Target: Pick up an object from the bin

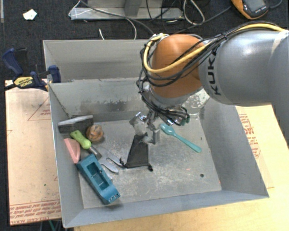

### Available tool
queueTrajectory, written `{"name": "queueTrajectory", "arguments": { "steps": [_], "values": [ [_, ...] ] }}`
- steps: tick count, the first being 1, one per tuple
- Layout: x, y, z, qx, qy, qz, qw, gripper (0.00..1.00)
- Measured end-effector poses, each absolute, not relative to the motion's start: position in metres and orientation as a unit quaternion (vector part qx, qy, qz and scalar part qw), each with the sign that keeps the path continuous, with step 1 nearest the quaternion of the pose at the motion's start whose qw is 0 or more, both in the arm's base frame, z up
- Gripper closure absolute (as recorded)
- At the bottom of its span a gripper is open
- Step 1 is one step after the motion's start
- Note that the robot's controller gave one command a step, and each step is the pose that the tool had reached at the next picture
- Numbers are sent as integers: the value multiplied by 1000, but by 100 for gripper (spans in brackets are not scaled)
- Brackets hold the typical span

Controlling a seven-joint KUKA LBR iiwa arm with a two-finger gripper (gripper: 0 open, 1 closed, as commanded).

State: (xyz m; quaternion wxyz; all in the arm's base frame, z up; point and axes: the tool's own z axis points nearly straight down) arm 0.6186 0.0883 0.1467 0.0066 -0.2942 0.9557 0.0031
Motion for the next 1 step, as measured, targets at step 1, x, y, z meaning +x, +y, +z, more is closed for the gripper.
{"name": "queueTrajectory", "arguments": {
  "steps": [1],
  "values": [
    [609,84,200,-249,968,5,4,100]
  ]
}}
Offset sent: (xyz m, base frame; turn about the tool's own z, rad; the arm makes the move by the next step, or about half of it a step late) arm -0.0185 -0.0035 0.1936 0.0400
